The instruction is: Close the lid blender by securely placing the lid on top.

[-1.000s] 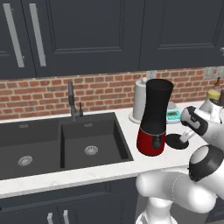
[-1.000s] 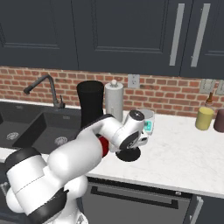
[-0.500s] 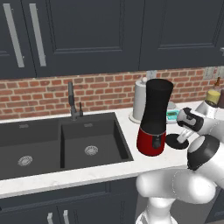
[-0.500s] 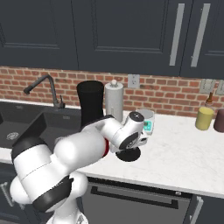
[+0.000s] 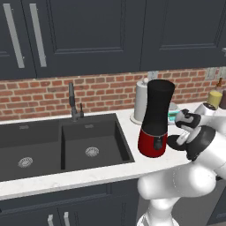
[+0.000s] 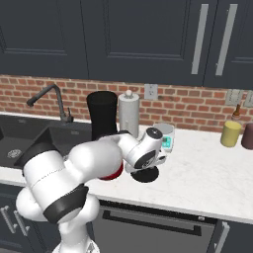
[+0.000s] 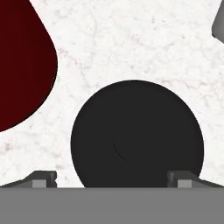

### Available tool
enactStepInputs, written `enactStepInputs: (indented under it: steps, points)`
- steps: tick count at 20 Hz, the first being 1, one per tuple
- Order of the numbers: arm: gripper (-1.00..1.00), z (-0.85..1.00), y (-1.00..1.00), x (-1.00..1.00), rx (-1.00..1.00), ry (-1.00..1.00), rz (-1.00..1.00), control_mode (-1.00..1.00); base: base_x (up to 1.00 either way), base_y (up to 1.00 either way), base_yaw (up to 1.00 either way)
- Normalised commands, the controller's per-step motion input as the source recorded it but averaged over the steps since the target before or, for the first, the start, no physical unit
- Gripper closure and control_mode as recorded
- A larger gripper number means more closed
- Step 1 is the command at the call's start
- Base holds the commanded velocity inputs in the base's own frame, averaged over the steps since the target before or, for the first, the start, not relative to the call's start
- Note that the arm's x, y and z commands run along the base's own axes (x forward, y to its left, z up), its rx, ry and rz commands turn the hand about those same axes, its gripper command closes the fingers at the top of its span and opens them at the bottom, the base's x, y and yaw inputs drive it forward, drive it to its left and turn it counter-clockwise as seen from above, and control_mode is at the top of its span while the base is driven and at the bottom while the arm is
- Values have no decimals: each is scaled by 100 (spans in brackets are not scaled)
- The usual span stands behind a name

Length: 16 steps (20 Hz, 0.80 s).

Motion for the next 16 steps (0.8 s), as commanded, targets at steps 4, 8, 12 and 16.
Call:
enactStepInputs:
  steps: [4,8,12,16]
  points:
    - [-100,-17,-1,14,0,0,3,-100,0,0,0]
    - [-100,-18,-2,13,0,0,3,-100,0,0,0]
    - [-100,-18,-5,12,0,0,3,-100,0,0,0]
    - [-100,-19,-7,10,0,0,4,-100,0,0,0]
